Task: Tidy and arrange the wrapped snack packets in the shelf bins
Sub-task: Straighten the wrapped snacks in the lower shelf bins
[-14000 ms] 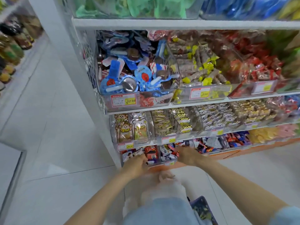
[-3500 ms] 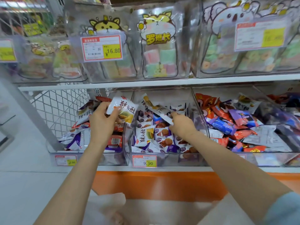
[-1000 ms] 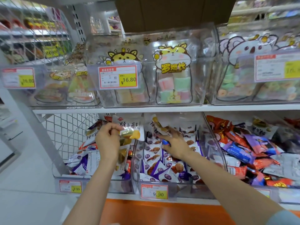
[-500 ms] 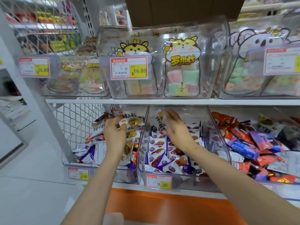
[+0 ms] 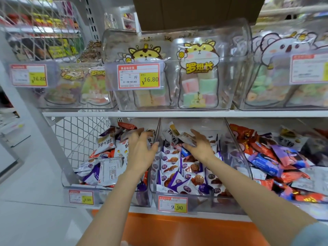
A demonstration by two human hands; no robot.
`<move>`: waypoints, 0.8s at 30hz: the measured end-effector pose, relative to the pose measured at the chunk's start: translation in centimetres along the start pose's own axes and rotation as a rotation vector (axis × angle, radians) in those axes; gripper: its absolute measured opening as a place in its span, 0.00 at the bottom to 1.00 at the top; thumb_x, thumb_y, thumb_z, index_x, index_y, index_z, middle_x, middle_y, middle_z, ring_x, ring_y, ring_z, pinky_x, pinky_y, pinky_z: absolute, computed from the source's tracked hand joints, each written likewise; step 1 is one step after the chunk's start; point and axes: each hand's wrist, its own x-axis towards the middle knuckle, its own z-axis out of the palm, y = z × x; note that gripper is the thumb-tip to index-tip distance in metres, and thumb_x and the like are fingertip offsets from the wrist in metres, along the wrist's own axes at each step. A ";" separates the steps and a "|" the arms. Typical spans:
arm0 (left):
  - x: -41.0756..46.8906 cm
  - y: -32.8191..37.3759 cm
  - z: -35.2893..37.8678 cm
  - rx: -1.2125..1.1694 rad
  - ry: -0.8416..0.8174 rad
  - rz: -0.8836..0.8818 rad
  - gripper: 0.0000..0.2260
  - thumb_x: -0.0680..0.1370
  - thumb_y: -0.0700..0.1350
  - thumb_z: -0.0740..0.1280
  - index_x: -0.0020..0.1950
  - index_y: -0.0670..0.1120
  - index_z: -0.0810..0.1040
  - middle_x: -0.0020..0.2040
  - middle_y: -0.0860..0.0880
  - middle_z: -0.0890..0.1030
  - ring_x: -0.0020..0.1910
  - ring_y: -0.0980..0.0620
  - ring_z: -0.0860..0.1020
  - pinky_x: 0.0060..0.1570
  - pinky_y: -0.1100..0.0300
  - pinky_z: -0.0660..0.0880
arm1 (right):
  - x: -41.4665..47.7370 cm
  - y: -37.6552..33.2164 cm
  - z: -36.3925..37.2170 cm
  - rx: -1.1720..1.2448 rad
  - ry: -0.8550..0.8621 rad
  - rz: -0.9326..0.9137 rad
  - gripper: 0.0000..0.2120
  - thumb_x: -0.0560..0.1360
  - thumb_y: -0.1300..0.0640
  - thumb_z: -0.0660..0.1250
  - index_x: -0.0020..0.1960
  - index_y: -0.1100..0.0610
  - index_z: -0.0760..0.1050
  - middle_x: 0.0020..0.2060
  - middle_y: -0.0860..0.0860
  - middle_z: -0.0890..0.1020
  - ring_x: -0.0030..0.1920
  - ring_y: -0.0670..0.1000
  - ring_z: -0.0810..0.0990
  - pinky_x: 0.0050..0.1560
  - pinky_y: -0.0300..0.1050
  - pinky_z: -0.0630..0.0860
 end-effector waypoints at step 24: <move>0.7 1.9 0.3 0.144 0.017 0.167 0.20 0.75 0.44 0.69 0.65 0.42 0.69 0.61 0.44 0.72 0.63 0.46 0.66 0.57 0.60 0.60 | -0.1 -2.6 0.5 -0.104 0.103 -0.438 0.24 0.68 0.62 0.68 0.65 0.53 0.74 0.58 0.54 0.75 0.57 0.57 0.73 0.50 0.49 0.75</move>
